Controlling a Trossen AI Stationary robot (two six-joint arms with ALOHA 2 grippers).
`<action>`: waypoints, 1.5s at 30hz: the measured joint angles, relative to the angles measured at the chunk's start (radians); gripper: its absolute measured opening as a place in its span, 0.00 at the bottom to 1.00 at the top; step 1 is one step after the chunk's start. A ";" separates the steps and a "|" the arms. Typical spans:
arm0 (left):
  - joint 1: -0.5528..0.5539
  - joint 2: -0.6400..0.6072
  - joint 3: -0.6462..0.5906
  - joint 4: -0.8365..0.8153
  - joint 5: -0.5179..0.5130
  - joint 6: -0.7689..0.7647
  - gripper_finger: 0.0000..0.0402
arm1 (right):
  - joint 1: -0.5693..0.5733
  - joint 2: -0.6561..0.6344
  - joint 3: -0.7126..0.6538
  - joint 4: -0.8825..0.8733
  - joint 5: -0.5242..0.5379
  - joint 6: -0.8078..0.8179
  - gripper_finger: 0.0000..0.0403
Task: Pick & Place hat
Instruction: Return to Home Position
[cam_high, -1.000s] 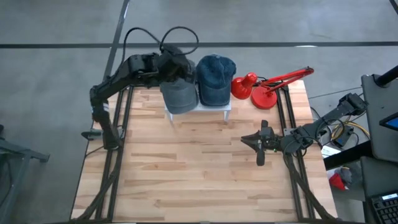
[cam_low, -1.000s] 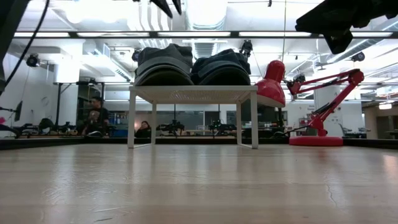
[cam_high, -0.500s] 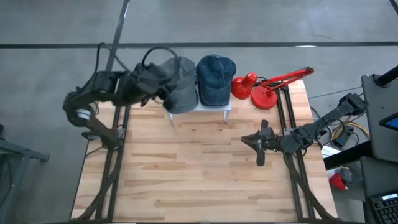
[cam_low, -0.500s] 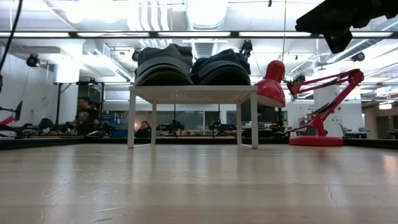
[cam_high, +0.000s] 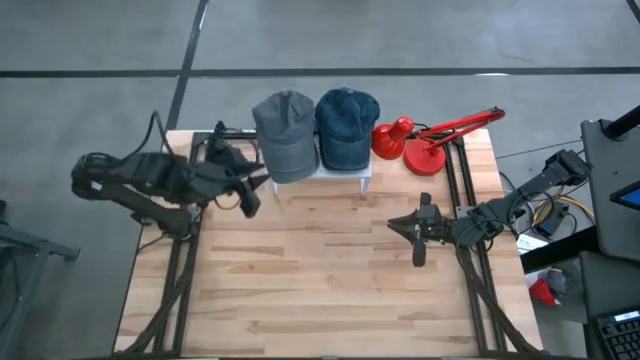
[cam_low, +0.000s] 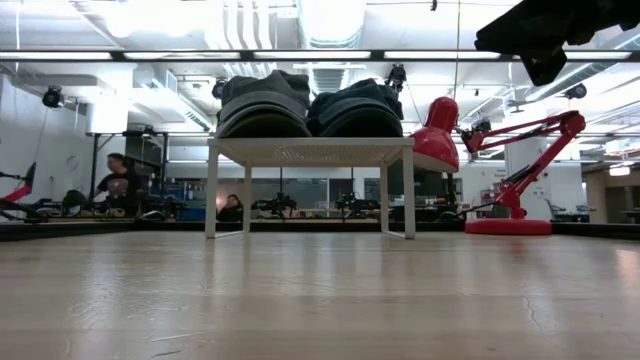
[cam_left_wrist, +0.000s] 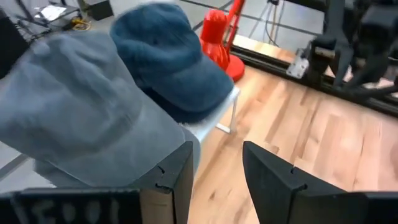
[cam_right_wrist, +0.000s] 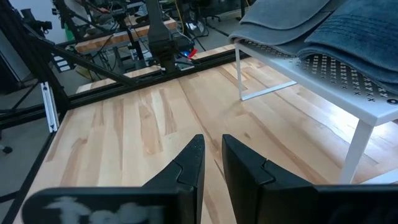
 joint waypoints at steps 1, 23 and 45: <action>-0.010 -0.028 -0.056 0.036 0.000 0.006 0.35 | 0.000 0.000 0.000 0.000 0.000 0.000 0.13; -0.076 -0.608 -0.867 0.511 0.108 0.044 0.35 | 0.000 0.000 0.000 0.001 0.000 0.049 0.13; -0.076 -1.003 -1.179 0.561 0.138 0.040 0.35 | 0.000 -0.001 0.000 0.012 0.008 -0.007 0.13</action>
